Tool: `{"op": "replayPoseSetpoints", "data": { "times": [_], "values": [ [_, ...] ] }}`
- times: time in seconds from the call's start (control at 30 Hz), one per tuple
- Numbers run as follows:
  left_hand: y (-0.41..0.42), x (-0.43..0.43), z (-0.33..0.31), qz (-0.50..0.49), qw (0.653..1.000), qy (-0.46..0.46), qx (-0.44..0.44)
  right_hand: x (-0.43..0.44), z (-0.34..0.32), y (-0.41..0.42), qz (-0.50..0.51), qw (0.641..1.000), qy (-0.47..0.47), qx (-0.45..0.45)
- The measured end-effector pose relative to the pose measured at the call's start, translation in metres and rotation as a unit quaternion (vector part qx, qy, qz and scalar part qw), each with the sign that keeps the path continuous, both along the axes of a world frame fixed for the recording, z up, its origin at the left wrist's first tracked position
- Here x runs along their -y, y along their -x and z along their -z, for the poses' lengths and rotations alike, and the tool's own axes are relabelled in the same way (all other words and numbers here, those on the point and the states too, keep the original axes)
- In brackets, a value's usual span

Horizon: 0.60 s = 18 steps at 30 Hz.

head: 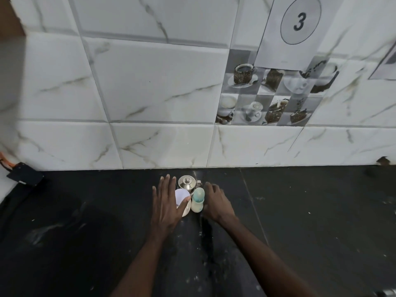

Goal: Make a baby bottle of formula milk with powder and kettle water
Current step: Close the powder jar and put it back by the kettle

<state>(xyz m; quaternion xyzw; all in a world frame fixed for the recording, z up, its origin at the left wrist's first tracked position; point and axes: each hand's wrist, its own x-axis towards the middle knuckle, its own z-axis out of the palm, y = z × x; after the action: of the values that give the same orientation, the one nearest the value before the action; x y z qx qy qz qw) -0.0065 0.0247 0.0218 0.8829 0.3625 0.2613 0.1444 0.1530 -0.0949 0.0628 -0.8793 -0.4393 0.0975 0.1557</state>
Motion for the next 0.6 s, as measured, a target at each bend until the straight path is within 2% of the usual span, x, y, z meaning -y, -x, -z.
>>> {"op": "replayPoseSetpoints", "data": {
  "times": [0.17,0.6],
  "values": [
    [0.005,0.005,-0.019,0.018,1.0,-0.024,-0.001,0.011,-0.004,0.007,-0.006,1.0,-0.017,0.024],
    [0.024,0.041,-0.023,0.016,0.991,-0.031,-0.127,0.049,-0.006,0.022,-0.055,0.995,-0.046,0.076]
  ]
}}
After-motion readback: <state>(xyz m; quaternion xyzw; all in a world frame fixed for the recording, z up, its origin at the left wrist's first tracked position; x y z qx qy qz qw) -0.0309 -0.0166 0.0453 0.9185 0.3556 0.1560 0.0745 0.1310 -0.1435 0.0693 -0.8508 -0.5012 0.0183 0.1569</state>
